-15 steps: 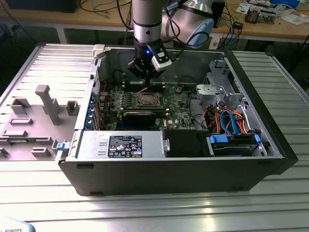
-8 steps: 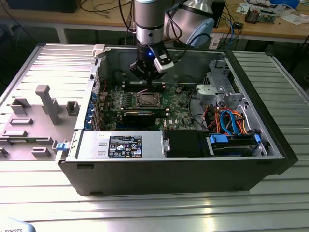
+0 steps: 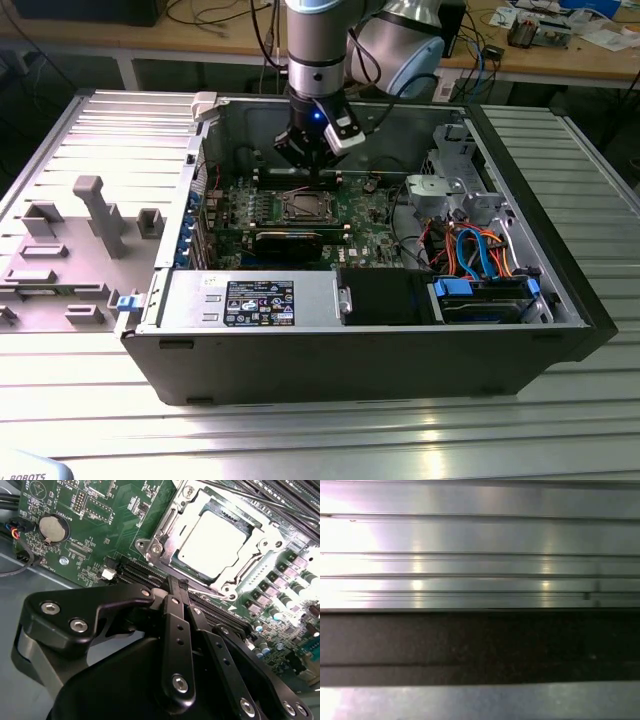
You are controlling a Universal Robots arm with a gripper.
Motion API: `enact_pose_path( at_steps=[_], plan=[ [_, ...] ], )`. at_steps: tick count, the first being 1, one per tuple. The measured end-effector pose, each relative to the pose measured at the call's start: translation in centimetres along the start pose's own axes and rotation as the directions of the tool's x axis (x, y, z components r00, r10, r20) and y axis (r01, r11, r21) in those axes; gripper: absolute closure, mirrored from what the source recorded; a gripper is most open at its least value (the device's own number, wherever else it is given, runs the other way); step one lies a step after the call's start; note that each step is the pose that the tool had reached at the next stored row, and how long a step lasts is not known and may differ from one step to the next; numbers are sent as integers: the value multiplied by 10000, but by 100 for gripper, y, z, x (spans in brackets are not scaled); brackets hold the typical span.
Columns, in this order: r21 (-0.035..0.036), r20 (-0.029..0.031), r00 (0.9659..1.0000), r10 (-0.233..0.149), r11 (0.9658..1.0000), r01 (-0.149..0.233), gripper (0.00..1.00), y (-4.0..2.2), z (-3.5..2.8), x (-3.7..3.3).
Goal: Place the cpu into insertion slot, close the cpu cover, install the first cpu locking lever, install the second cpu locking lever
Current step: 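Install the first cpu locking lever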
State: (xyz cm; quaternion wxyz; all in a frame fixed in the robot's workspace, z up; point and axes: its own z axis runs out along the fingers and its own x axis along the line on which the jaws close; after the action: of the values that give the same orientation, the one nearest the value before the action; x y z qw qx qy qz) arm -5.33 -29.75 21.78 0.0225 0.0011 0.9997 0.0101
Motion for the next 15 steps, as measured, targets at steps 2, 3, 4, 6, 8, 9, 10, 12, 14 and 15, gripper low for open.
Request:
enact_pose_path(
  at_steps=[2, 3, 4, 6, 8, 9, 10, 12, 14, 15],
  plan=[
    [1, -1, 10000, -1, 10000, 1, 89, 0, 14, -5],
    [1, 0, 10000, 0, 10000, 0, 89, 0, 29, -7],
    [0, 0, 10000, 0, 10000, 0, 89, 0, 38, -8],
    [1, 0, 10000, 0, 10000, 0, 89, -1, 66, -13],
    [1, 0, 10000, 1, 10000, -1, 89, -2, 81, -15],
    [4, -3, 10000, 0, 10000, 0, 89, -2, 83, -15],
    [4, -3, 10000, 0, 10000, 0, 89, -2, 83, -15],
    [1, -1, 10000, -1, 10000, 1, 89, -2, 84, -15],
    [1, -1, 10000, 0, 10000, 0, 89, -2, 90, -15],
    [1, -1, 10000, 0, 10000, 0, 89, -2, 90, -15]
  ],
)
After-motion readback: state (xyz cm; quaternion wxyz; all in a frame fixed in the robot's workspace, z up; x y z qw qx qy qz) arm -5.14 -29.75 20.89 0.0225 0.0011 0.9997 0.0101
